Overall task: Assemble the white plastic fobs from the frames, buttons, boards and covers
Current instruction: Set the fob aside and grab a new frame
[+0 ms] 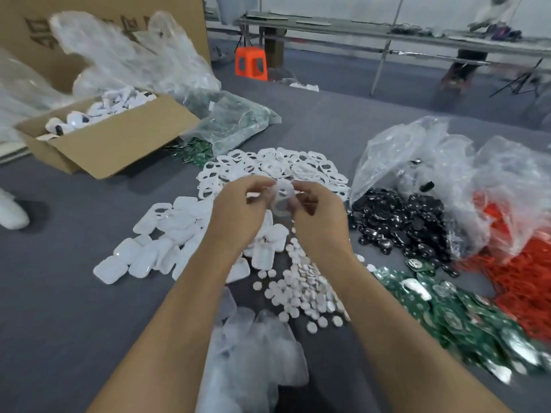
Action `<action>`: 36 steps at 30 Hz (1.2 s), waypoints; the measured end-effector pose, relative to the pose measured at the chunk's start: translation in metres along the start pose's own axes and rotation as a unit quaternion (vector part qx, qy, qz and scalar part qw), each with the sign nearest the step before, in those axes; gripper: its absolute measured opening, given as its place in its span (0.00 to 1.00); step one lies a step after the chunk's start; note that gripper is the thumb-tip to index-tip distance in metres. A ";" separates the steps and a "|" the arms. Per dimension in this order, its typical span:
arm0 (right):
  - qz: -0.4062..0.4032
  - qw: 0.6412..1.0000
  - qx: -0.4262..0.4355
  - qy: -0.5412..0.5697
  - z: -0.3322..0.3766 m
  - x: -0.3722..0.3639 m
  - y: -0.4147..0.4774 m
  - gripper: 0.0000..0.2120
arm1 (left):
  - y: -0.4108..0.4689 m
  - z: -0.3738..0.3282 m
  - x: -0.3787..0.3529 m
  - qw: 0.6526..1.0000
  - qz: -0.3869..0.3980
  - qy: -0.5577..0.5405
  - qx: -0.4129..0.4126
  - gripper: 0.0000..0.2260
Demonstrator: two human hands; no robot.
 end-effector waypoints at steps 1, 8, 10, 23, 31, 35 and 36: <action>0.008 1.000 0.007 0.012 0.004 0.015 -0.021 0.13 | -0.022 -0.008 0.000 0.999 0.032 -0.019 -0.006 0.06; -0.035 0.998 0.029 0.031 -0.010 0.126 -0.194 0.16 | -0.201 -0.039 -0.039 0.982 0.164 -0.067 -0.068 0.04; -0.064 0.996 0.048 -0.035 -0.022 0.154 -0.238 0.19 | -0.242 -0.034 -0.054 0.970 0.215 -0.084 -0.075 0.03; -0.087 0.972 0.082 -0.201 -0.058 0.189 -0.331 0.24 | -0.323 0.009 -0.097 0.943 0.272 0.083 -0.173 0.15; -0.078 0.970 0.046 -0.228 -0.057 0.188 -0.332 0.15 | -0.324 0.007 -0.095 0.949 0.273 0.061 -0.146 0.22; -0.048 0.964 0.075 -0.249 -0.055 0.187 -0.332 0.15 | -0.323 0.006 -0.091 0.948 0.292 0.010 -0.129 0.30; -0.033 0.960 0.086 -0.263 -0.057 0.186 -0.332 0.15 | -0.324 0.006 -0.091 0.945 0.295 0.012 -0.139 0.32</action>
Point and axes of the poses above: each hand's wrist, its own y-axis towards the middle knuckle, its own x-axis out of the back of the hand, z = x × y, the point moved 3 cm from there along y, towards the middle knuckle, and after that the axes turned 4 degrees about x, right-handed, at the moved point
